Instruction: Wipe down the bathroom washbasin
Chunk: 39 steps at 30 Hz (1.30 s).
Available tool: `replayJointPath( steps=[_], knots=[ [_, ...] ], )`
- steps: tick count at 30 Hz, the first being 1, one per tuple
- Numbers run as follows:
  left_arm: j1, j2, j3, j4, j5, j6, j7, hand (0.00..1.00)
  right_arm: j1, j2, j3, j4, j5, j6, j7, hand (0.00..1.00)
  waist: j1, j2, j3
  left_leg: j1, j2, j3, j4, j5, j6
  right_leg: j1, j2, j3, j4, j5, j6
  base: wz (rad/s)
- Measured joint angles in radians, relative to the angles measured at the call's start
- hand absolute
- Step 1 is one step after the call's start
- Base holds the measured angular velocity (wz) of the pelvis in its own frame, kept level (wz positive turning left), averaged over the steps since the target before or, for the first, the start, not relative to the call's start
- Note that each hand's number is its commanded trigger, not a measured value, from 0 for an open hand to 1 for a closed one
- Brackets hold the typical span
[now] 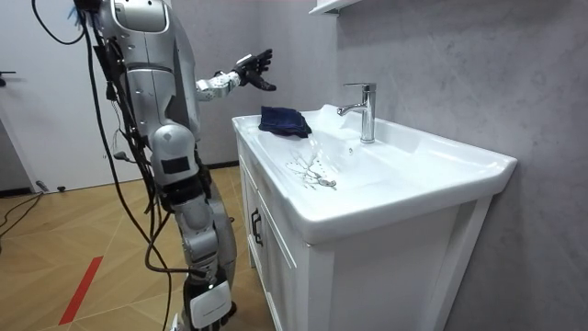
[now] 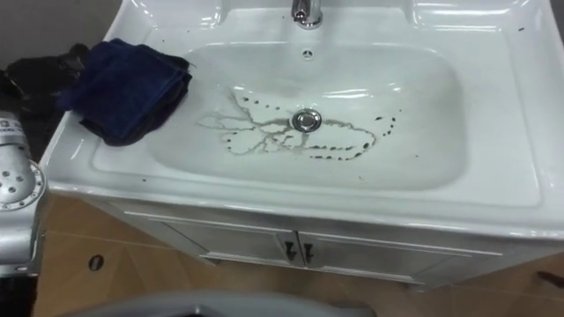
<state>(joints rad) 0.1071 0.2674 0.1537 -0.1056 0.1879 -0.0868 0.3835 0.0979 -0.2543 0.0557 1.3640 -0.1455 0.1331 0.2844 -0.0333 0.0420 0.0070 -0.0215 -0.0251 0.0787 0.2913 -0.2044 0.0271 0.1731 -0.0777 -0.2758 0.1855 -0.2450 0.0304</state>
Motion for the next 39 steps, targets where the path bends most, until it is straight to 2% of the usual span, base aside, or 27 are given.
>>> replayJointPath(
  steps=[4, 10, 15, 17, 18, 23, 25, 32, 39],
  knots=[
    [0.0, -0.017, -0.021, 0.0, -0.001, 0.003, -0.008, 0.0, -0.001, 0.005, -0.001, -0.001, 0.0, 0.001, 0.001, 0.0, -0.012, -0.005, 0.0002, 0.0, 0.001, 0.003, -0.002, 0.0, 0.0, -0.002, 0.0, 0.004, 0.0, 0.0, 0.0, -0.01],
    [0.0, -0.017, -0.04, 0.015, -0.002, 0.011, -0.039, 0.0, -0.006, 0.007, -0.001, -0.003, 0.001, 0.013, 0.002, 0.0, -0.009, -0.007, 0.0005, 0.019, 0.004, 0.026, -0.018, 0.0, -0.001, 0.001, 0.0, 0.026, 0.0, 0.0, -0.001, -0.11],
    [0.001, -0.017, -0.043, 0.11, 0.002, 0.015, -0.049, 0.0, -0.009, 0.015, 0.0, -0.008, 0.001, 0.013, -0.009, 0.0, -0.009, -0.006, -0.0001, 0.026, 0.006, 0.033, -0.022, 0.0, -0.001, 0.001, 0.0, 0.028, 0.001, 0.001, -0.001, -0.04],
    [0.005, -0.017, -0.056, 0.15, 0.008, 0.031, -0.05, 0.0, -0.008, 0.015, -0.001, -0.012, -0.001, 0.017, -0.012, 0.0, -0.012, 0.001, -0.004, 0.025, 0.006, 0.032, -0.021, 0.0, -0.002, 0.0, 0.001, 0.029, 0.001, 0.001, -0.002, 0.0],
    [0.005, -0.017, -0.06, 0.16, 0.018, 0.038, -0.05, 0.0, -0.008, 0.015, -0.001, -0.013, -0.001, 0.021, -0.012, 0.0, -0.012, -0.002, -0.0026, 0.025, 0.007, 0.031, -0.021, 0.0, -0.002, 0.0, 0.001, 0.029, 0.001, 0.001, -0.002, 0.0],
    [0.007, -0.023, -0.082, 0.26, 0.05, 0.076, -0.051, 0.0, 0.001, 0.017, 0.0, -0.013, -0.002, 0.023, -0.01, 0.0, -0.013, 0.004, -0.006, 0.029, 0.009, 0.032, -0.016, 0.001, -0.004, 0.003, 0.004, 0.034, 0.003, 0.002, -0.004, 0.0],
    [0.009, -0.023, -0.082, 0.271, 0.049, 0.089, -0.051, 0.0, 0.004, 0.017, 0.0, -0.014, -0.002, 0.03, -0.008, 0.0, -0.013, 0.004, -0.0063, 0.029, 0.01, 0.032, -0.016, 0.002, -0.005, 0.003, 0.005, 0.04, 0.003, 0.003, -0.004, 0.0],
    [0.009, -0.023, -0.082, 0.29, 0.05, 0.095, -0.051, 0.0, 0.004, 0.017, 0.0, -0.015, -0.002, 0.065, 0.002, 0.0, -0.014, 0.005, -0.0047, 0.029, 0.013, 0.035, -0.016, 0.001, -0.006, 0.003, 0.007, 0.052, 0.004, 0.004, -0.006, 0.0],
    [0.009, -0.023, -0.082, 0.286, 0.05, 0.111, -0.051, 0.0, 0.003, 0.016, 0.0, -0.013, 0.0, 0.067, 0.002, 0.0, -0.014, 0.008, -0.0049, 0.028, 0.013, 0.035, -0.013, 0.001, -0.005, 0.002, 0.008, 0.052, 0.004, 0.004, -0.007, 0.0]
  ],
)
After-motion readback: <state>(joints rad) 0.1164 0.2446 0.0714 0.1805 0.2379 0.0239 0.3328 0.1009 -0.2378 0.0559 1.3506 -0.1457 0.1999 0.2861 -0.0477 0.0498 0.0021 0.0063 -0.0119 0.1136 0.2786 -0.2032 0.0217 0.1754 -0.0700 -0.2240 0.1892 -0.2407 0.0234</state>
